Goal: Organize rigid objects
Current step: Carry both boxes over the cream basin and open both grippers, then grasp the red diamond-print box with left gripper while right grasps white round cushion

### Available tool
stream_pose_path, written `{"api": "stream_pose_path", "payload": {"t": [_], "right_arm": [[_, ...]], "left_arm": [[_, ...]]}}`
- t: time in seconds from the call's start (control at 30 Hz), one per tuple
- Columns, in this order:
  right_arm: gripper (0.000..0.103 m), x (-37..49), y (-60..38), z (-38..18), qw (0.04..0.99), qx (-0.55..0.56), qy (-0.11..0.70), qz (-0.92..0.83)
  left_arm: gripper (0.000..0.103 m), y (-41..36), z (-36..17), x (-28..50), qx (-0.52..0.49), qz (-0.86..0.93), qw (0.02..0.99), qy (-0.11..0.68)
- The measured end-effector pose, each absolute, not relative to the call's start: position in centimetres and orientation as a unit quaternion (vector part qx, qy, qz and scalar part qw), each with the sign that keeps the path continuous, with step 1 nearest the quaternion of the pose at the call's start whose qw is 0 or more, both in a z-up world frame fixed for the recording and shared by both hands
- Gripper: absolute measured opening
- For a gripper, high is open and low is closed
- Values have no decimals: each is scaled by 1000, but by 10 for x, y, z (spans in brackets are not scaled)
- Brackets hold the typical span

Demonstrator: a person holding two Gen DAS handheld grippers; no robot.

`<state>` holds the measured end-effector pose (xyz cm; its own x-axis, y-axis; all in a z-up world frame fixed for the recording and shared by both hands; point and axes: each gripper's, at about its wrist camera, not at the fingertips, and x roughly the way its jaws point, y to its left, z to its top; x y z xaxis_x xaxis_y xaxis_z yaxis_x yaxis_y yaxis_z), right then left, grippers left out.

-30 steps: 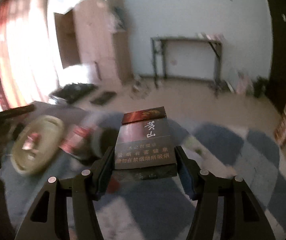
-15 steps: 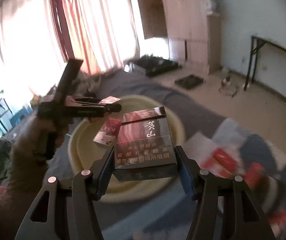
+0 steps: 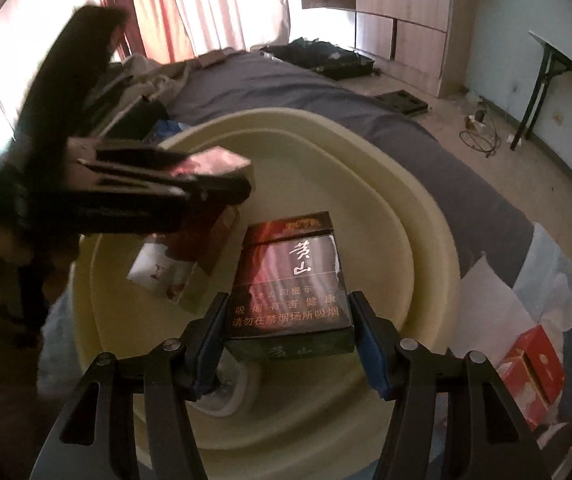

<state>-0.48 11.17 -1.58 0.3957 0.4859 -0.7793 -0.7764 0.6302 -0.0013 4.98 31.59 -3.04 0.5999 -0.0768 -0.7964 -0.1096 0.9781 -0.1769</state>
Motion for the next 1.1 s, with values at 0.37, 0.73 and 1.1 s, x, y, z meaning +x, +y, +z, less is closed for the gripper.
{"api": "stream_pose_path", "payload": {"t": [0.37, 0.73, 1.1], "right_arm": [[103, -74, -53, 64, 894, -45, 259, 364], [103, -83, -305, 12, 961, 96, 245, 85], [102, -35, -259, -49, 947, 18, 316, 47]], "left_arm": [[103, 253, 59, 16, -66, -25, 941, 332], [103, 71, -25, 66, 61, -117, 892, 433], [103, 39, -46, 70, 104, -103, 898, 415]]}}
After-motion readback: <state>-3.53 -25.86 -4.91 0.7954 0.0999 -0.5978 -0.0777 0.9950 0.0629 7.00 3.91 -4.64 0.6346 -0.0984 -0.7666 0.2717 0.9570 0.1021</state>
